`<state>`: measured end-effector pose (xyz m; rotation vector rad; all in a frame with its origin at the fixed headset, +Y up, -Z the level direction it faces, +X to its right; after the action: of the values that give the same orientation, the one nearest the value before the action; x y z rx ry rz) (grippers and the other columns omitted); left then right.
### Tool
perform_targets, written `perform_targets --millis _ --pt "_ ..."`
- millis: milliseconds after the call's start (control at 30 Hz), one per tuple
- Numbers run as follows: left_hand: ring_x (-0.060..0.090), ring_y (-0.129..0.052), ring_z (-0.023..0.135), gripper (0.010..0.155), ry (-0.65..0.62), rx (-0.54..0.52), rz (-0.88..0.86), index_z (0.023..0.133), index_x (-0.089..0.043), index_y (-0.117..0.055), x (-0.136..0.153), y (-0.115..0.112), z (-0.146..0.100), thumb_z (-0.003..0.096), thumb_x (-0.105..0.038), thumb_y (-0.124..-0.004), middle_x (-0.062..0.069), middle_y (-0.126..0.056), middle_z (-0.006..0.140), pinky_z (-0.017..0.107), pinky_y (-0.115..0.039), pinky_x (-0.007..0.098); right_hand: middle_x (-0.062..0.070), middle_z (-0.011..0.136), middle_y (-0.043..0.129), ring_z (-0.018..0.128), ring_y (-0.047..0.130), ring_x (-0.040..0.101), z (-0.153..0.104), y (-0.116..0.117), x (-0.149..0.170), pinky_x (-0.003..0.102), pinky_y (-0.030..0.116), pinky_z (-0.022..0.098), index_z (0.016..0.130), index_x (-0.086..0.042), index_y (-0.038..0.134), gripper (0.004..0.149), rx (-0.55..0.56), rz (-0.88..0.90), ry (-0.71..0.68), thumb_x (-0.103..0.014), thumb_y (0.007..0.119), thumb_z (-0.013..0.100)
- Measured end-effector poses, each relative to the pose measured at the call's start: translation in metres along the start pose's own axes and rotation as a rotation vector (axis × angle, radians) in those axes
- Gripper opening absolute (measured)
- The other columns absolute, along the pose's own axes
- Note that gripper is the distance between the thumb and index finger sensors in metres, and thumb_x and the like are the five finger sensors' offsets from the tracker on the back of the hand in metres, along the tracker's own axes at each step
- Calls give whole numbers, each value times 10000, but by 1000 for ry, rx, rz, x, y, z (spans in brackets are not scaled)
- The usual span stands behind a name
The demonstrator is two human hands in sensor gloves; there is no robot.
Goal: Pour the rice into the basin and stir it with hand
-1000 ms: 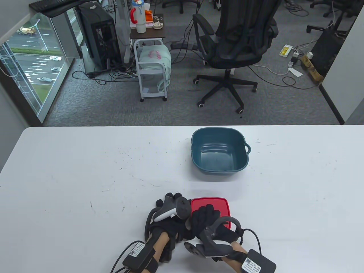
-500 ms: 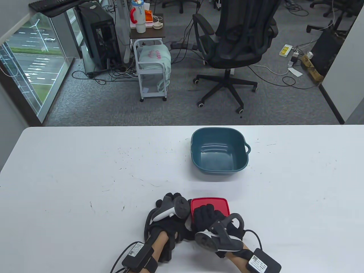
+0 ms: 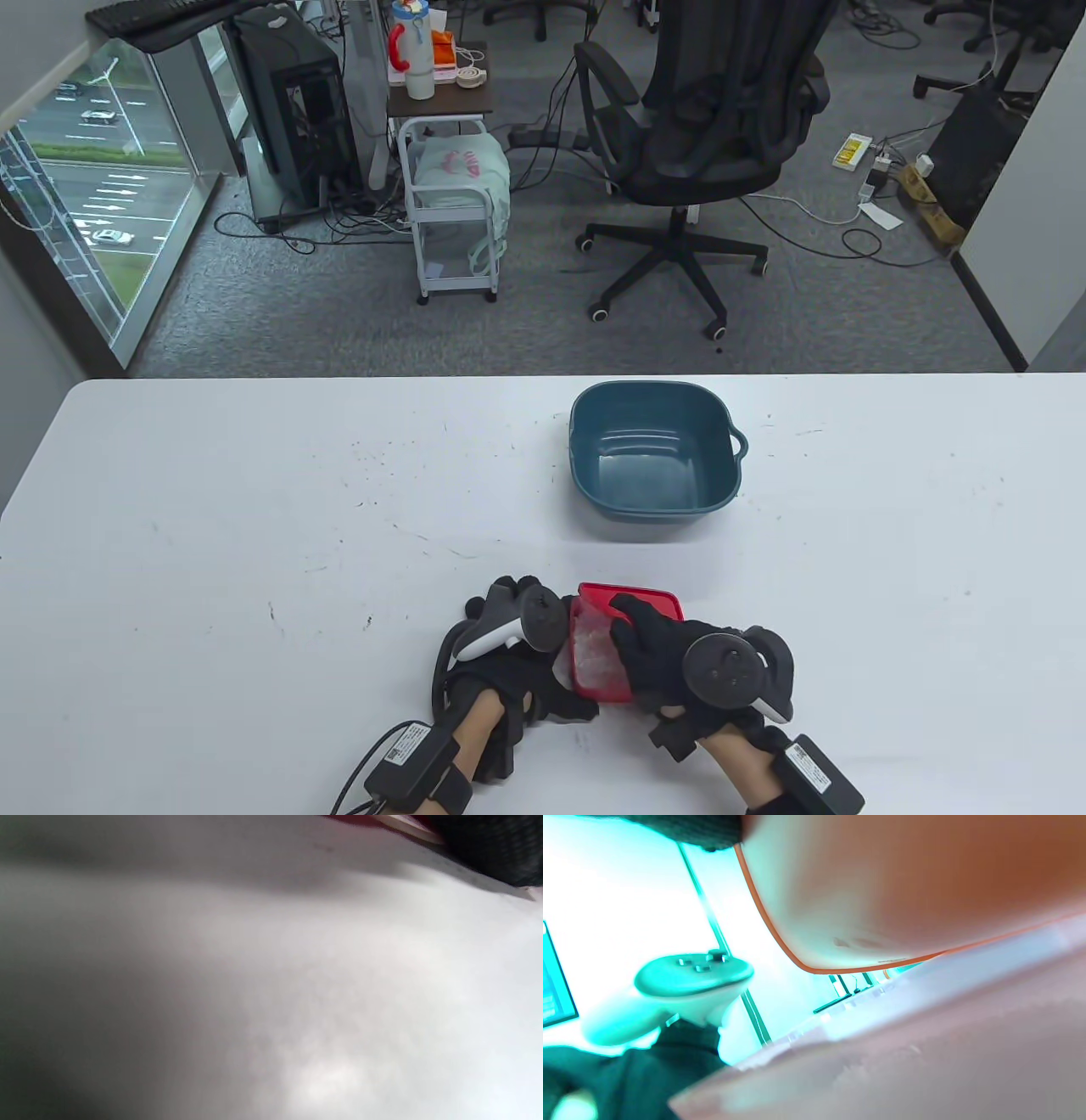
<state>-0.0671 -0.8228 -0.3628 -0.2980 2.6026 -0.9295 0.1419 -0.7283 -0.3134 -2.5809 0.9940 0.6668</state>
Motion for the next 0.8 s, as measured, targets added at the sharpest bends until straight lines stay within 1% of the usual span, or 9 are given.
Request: perform_targets --millis 167,233,333,500,567,633,700,767,800 --pt "536 209 968 1276 0 0 -6 1101 -391 5 1 0 1 207 -790 -815 200 213 1089 608 43 771 258 625 1031 491 1082 498 -7 -27 9 571 927 251 716 20 874 557 57 139 60 -402 815 357" --pt "537 210 968 1276 0 1 -5 1101 -389 7 1 0 1 207 -790 -812 200 215 1088 608 44 770 254 677 1007 543 1071 501 -10 -40 15 594 906 319 761 3 855 516 81 173 104 -311 847 352" --pt "533 209 971 1249 -2 0 -4 1099 -403 3 1 0 0 224 -792 -799 195 214 1091 611 43 767 219 678 1005 515 1088 457 -13 -64 27 565 908 326 781 -31 841 499 169 156 188 -240 876 329" --pt "533 208 971 1250 -2 1 -4 1102 -397 0 2 0 0 225 -789 -799 195 212 1092 612 41 767 205 696 974 516 1058 449 -17 -107 68 560 880 342 797 -50 809 501 196 386 382 -234 860 333" --pt "534 208 971 1251 -2 1 -4 1102 -397 2 2 0 0 225 -790 -798 196 212 1092 612 43 767 206 694 966 505 1050 450 -23 -120 96 550 876 328 798 -48 804 502 134 477 530 -236 854 335" --pt "534 209 971 1249 -2 1 -4 1101 -399 2 2 0 0 225 -791 -797 195 214 1091 612 43 767 215 683 966 484 1047 454 -32 -124 126 538 873 310 796 -41 805 502 -13 574 688 -236 852 335" --pt "533 209 971 1249 -2 1 -4 1100 -400 4 2 0 0 225 -790 -797 194 214 1092 612 43 767 229 667 968 459 1047 461 -41 -121 152 534 871 288 794 -25 807 505 -150 680 755 -230 851 334" --pt "533 209 971 1250 -2 1 -4 1102 -395 2 2 0 0 225 -790 -797 194 214 1092 612 43 767 248 650 968 433 1044 473 -49 -117 171 538 866 266 787 -4 813 508 -227 747 817 -218 852 327" --pt "534 209 971 1250 -2 1 -4 1102 -397 2 2 0 0 225 -790 -797 194 213 1092 612 43 767 256 640 971 420 1043 475 -51 -116 179 537 864 255 784 3 817 510 -243 735 843 -215 853 324"
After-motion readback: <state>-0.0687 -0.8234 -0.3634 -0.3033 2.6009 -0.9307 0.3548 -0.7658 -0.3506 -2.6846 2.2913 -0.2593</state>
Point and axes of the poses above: the tracker on the back of each hand, its own x axis roughly to the little-finger side, its own z axis roughly from the wrist to the fingertips, y = z × x, the point moved 1 cm from there along z, roughly from the wrist to the fingertips
